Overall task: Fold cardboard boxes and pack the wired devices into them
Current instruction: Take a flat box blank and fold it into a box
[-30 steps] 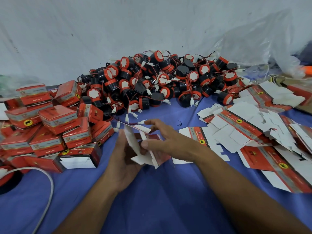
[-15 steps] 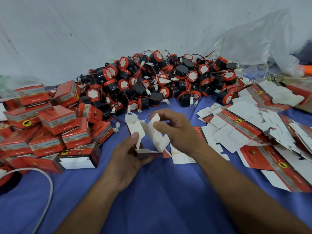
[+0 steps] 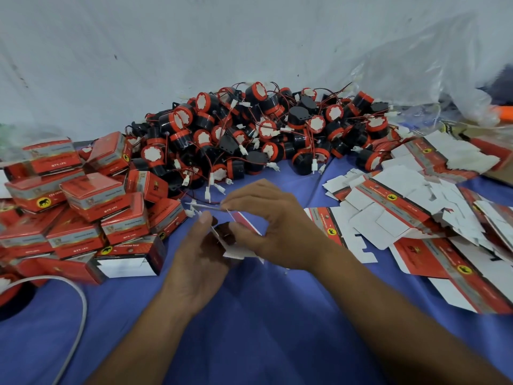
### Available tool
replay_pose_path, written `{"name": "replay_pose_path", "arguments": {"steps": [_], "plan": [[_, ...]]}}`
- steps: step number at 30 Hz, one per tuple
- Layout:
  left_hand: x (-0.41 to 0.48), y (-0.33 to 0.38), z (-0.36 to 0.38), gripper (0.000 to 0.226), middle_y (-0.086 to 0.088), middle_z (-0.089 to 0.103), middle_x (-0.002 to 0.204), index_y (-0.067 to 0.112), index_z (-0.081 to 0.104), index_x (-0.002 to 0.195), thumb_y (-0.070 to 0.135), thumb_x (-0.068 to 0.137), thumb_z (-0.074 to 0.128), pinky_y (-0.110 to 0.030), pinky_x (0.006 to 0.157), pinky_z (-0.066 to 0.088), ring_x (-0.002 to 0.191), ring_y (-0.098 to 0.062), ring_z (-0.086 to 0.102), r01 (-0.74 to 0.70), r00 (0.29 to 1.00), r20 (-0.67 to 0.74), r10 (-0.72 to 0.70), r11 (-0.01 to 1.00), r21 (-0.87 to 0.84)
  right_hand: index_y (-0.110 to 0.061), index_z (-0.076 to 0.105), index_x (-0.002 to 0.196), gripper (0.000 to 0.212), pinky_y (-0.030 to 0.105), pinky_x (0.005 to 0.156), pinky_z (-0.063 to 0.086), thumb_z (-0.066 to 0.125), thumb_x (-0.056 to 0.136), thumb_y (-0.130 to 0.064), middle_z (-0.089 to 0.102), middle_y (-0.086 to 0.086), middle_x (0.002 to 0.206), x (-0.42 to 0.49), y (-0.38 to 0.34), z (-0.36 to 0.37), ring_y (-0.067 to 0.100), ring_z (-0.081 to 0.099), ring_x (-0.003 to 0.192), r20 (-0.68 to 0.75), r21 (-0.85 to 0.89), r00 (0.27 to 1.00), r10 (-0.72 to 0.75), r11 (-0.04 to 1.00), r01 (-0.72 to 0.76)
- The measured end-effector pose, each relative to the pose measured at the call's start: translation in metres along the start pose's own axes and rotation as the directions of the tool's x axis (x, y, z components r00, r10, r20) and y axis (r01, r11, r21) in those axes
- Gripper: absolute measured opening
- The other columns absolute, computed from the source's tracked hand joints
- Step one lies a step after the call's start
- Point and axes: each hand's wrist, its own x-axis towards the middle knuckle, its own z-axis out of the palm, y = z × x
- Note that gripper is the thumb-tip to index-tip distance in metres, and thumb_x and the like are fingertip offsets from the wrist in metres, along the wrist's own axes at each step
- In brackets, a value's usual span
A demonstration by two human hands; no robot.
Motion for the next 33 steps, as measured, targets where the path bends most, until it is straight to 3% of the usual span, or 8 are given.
{"name": "replay_pose_path", "arguments": {"steps": [7,11,14,17,22,26,29,33], "plan": [[-0.005,0.002,-0.003,0.047,-0.011,0.068,0.092,0.012,0.069,0.089,0.040,0.058,0.089,-0.051,0.094,0.051,0.089,-0.027,0.065,0.014,0.984,0.176,0.005,0.995,-0.103,-0.032,0.050,0.137,0.043,0.010,0.100,0.035,0.065,0.097,-0.031,0.050,-0.024,0.133,-0.002,0.006,-0.009,-0.011,0.043,0.125,0.291,0.209,0.875,0.387,0.867,-0.453],[-0.004,-0.001,-0.003,0.055,-0.015,0.057,0.092,0.010,0.060,0.100,0.038,0.062,0.087,-0.061,0.103,0.041,0.086,-0.030,0.060,0.054,0.970,0.244,-0.010,0.983,-0.174,-0.015,0.064,0.117,0.033,0.022,0.073,0.043,0.051,0.095,-0.035,0.064,0.012,0.108,0.004,0.007,-0.013,0.006,0.054,0.084,0.170,0.485,0.808,0.565,0.665,-0.567],[-0.004,-0.002,-0.003,0.066,-0.011,0.065,0.097,0.010,0.069,0.109,0.065,0.072,0.073,-0.066,0.108,0.033,0.087,-0.028,0.064,0.111,0.954,0.297,-0.037,0.965,-0.239,-0.015,0.073,0.107,0.031,0.032,0.071,0.041,0.046,0.106,-0.030,0.065,0.020,0.103,0.003,0.008,-0.013,0.024,0.055,0.079,0.083,0.447,0.815,0.573,0.710,-0.544],[-0.003,0.001,-0.003,0.077,-0.008,0.057,0.074,0.008,0.066,0.080,0.083,0.063,0.067,-0.065,0.107,0.034,0.072,-0.027,0.056,0.120,0.976,0.207,-0.073,0.967,-0.226,-0.009,0.071,0.093,0.029,0.025,0.065,0.038,0.053,0.104,-0.029,0.063,0.015,0.083,0.002,0.003,-0.012,0.025,0.052,0.070,0.026,0.323,0.885,0.464,0.834,-0.447],[0.001,0.009,-0.007,0.063,-0.002,0.028,0.062,0.016,0.035,0.062,0.051,0.058,0.088,-0.036,0.088,0.040,0.066,-0.021,0.042,-0.011,1.000,-0.004,0.010,0.961,-0.276,-0.026,0.057,0.090,0.040,0.016,0.059,0.035,0.064,0.084,-0.066,0.043,-0.014,0.069,-0.005,-0.015,0.016,0.007,0.042,0.063,-0.154,0.199,0.865,0.478,0.872,-0.447],[0.003,0.015,-0.014,0.034,-0.004,0.052,0.072,0.014,0.057,0.063,0.034,0.057,0.084,-0.047,0.095,0.049,0.079,-0.021,0.058,-0.147,0.989,-0.050,0.138,0.935,-0.323,-0.018,0.042,0.078,0.059,0.019,0.055,0.035,0.051,0.081,-0.077,0.039,-0.012,0.063,-0.018,-0.018,0.043,0.005,0.036,0.058,-0.171,0.551,0.684,0.709,0.645,-0.530],[0.003,0.013,-0.016,0.020,-0.003,0.071,0.092,0.014,0.072,0.077,0.028,0.063,0.075,-0.058,0.103,0.042,0.099,-0.022,0.068,-0.189,0.982,-0.040,0.186,0.922,-0.339,-0.009,0.059,0.089,0.046,0.028,0.066,0.043,0.053,0.092,-0.055,0.059,0.004,0.080,-0.020,-0.010,0.053,0.018,0.053,0.073,0.165,0.825,0.573,0.803,0.206,-0.526],[0.002,0.015,-0.015,0.030,-0.005,0.070,0.112,0.014,0.076,0.097,0.029,0.071,0.074,-0.048,0.117,0.029,0.120,-0.024,0.060,-0.139,0.985,0.053,0.162,0.944,-0.300,-0.013,0.069,0.112,0.040,0.036,0.086,0.042,0.050,0.088,-0.040,0.061,0.016,0.117,-0.018,-0.003,0.045,0.030,0.052,0.103,0.416,0.901,0.685,0.598,-0.166,-0.401]]}}
